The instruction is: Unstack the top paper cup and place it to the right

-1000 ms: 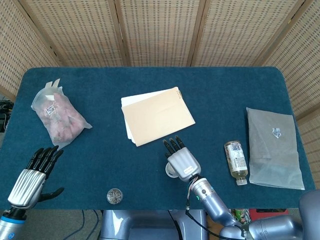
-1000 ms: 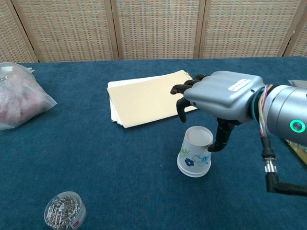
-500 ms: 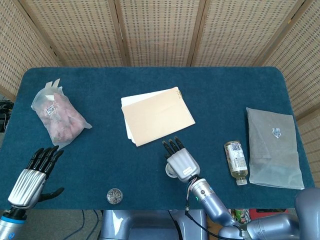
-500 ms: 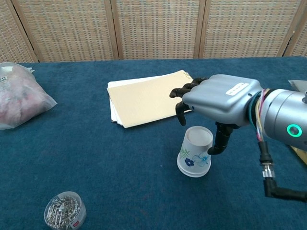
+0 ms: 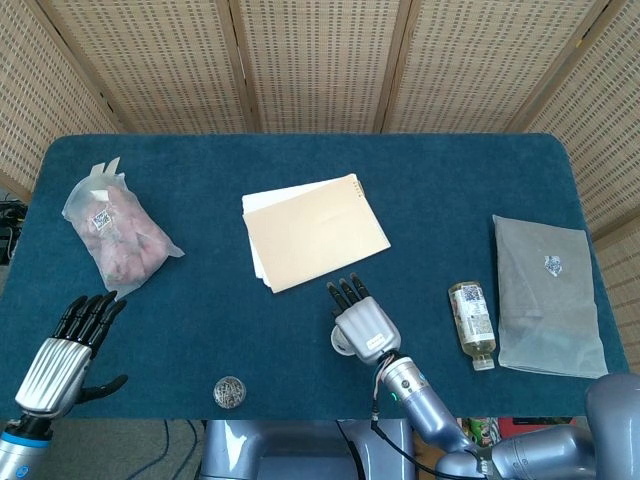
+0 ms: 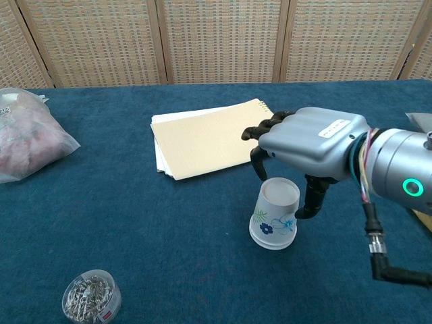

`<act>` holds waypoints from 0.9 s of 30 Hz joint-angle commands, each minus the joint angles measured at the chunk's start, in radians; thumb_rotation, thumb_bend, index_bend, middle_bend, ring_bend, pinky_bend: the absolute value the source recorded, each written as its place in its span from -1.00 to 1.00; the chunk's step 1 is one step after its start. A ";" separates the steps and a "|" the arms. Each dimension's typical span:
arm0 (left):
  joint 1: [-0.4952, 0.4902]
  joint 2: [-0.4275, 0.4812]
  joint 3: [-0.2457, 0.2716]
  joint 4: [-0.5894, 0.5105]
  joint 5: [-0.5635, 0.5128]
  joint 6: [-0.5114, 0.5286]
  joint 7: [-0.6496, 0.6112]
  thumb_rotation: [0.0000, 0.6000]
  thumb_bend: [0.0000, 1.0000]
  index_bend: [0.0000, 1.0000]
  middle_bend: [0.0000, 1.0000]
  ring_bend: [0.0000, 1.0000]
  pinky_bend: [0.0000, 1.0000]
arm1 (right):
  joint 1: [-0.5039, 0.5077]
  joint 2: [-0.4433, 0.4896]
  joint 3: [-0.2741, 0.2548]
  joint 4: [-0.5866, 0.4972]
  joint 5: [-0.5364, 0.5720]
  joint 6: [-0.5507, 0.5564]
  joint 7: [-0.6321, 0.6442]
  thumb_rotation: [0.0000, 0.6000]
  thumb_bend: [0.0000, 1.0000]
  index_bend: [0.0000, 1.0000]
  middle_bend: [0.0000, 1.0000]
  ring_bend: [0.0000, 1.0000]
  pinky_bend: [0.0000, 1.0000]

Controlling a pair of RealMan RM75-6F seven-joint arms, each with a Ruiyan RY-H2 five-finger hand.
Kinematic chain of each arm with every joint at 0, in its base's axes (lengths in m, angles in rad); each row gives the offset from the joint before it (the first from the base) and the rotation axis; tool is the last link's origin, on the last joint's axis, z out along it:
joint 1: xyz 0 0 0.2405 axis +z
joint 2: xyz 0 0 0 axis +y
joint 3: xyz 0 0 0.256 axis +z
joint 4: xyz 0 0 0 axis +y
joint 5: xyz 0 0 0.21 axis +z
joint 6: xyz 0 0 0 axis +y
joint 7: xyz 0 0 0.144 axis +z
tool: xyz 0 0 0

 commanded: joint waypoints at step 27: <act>0.000 0.003 -0.001 -0.001 -0.001 0.004 -0.006 1.00 -0.70 -1.00 -1.00 -1.00 -1.00 | 0.024 0.015 -0.006 -0.041 -0.008 0.041 -0.027 1.00 -0.60 -0.06 -0.80 -1.00 -1.00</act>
